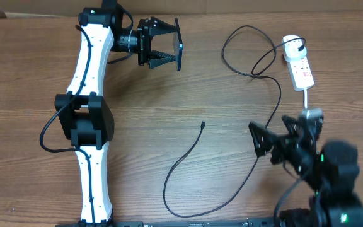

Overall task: Plug charger to phone and switch on socket
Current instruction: 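Move the right gripper toward the phone held by the left gripper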

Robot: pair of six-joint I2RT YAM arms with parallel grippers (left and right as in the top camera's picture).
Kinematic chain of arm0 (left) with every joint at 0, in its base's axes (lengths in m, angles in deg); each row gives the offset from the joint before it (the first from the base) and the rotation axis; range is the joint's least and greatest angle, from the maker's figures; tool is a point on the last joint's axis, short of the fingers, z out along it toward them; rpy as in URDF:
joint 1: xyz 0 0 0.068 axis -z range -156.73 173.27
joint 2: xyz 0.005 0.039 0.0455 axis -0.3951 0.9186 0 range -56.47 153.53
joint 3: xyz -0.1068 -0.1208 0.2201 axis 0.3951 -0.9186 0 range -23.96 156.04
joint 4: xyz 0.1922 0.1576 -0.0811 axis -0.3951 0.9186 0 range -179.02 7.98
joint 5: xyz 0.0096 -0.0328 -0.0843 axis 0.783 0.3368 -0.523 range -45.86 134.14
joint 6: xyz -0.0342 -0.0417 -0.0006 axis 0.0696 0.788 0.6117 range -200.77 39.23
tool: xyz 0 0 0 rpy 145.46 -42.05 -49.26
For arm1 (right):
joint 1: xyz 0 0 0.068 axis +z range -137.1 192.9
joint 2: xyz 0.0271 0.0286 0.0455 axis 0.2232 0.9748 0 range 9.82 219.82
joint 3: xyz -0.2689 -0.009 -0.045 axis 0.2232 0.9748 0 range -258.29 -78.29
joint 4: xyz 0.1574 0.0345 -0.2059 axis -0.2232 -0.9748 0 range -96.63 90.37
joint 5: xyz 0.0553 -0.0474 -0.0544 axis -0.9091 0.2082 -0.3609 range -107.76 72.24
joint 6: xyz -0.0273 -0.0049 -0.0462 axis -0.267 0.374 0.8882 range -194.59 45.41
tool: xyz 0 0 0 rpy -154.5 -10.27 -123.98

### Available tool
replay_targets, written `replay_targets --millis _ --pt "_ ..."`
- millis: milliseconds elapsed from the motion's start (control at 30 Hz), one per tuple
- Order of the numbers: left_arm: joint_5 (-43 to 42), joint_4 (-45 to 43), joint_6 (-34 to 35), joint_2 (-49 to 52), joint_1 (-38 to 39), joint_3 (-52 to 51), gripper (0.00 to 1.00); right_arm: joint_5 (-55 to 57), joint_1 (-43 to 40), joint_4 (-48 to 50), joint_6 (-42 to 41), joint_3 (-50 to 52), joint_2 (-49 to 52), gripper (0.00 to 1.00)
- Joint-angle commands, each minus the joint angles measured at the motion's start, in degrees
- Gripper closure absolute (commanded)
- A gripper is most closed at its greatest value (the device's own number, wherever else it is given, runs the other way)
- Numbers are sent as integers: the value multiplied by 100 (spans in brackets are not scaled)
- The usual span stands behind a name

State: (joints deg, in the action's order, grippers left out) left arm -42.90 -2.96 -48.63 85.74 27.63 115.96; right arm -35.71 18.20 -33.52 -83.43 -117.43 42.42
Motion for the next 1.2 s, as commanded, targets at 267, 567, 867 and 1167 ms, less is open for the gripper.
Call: replay_targets --millis 267,567,867,1167 --pt "-356 81 175 -37 -24 181 28 -2662 52 1329 -841 -848 2452 0" --pt "-354 81 221 -37 -22 181 29 1609 1670 52 -1523 -2621 3351 0" --pt "-352 81 282 -37 -22 181 30 2201 2693 866 -1491 -2789 3904 0" --pt "-236 74 258 -37 136 181 30 2669 3038 1759 -1327 -2874 4347 0"
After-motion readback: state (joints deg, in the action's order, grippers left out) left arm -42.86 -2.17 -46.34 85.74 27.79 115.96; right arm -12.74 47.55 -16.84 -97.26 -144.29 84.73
